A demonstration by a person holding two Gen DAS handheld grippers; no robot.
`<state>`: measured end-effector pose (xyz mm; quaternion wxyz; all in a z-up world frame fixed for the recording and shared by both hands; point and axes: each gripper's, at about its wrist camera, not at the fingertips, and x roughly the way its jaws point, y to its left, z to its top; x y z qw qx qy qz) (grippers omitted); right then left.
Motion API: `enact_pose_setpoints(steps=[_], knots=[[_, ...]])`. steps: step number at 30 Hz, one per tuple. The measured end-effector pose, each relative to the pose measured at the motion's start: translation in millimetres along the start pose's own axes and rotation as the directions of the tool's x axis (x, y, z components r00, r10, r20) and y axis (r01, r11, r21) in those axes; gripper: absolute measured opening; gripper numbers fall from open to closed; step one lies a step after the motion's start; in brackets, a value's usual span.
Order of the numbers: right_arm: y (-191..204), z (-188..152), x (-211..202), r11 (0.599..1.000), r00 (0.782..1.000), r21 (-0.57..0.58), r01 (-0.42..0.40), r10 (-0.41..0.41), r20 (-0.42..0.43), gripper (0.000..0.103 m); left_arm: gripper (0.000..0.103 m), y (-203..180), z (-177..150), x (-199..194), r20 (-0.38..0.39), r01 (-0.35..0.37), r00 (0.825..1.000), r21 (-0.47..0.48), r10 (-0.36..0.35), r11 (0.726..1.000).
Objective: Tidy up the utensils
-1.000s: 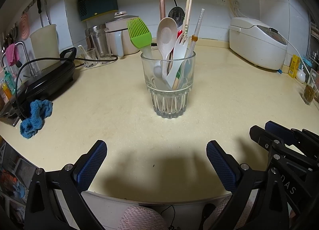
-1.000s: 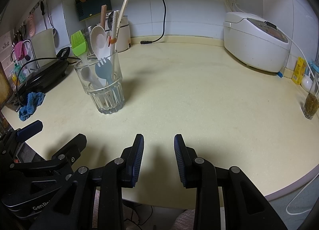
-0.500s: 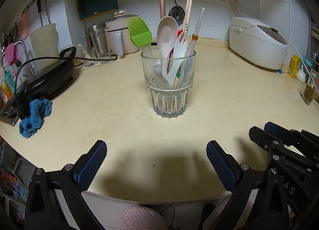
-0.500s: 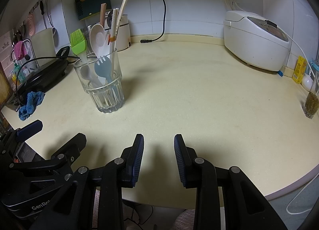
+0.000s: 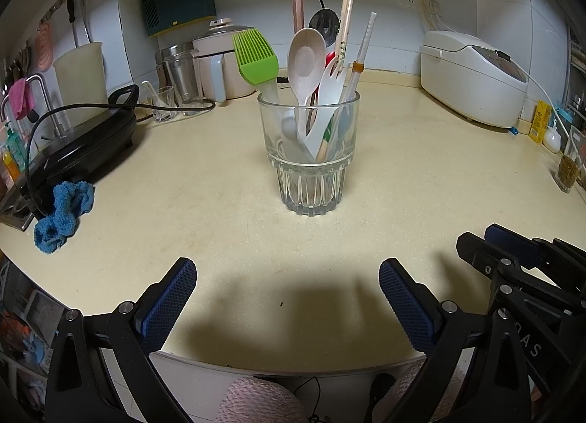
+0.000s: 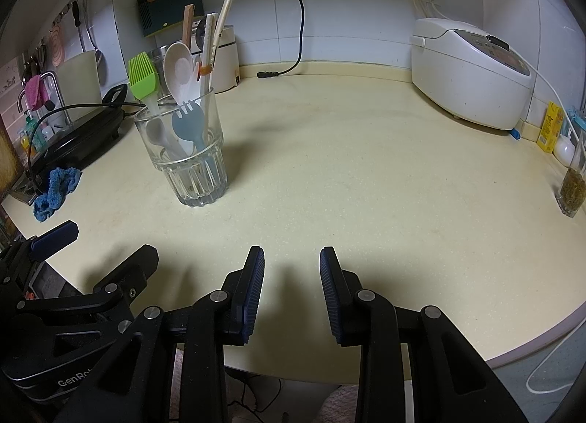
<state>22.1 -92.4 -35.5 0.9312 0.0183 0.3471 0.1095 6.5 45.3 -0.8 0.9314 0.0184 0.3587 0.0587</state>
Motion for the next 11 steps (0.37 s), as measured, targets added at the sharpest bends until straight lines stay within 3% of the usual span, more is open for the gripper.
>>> enact_pose_setpoints(steps=[11], knots=[[-1.9,-4.0,7.1,1.000,1.000,0.008,-0.011,0.011,-0.013,0.032,0.097,-6.4,-1.1,-1.9,0.038,-0.008,0.999,0.049,0.006,0.999]])
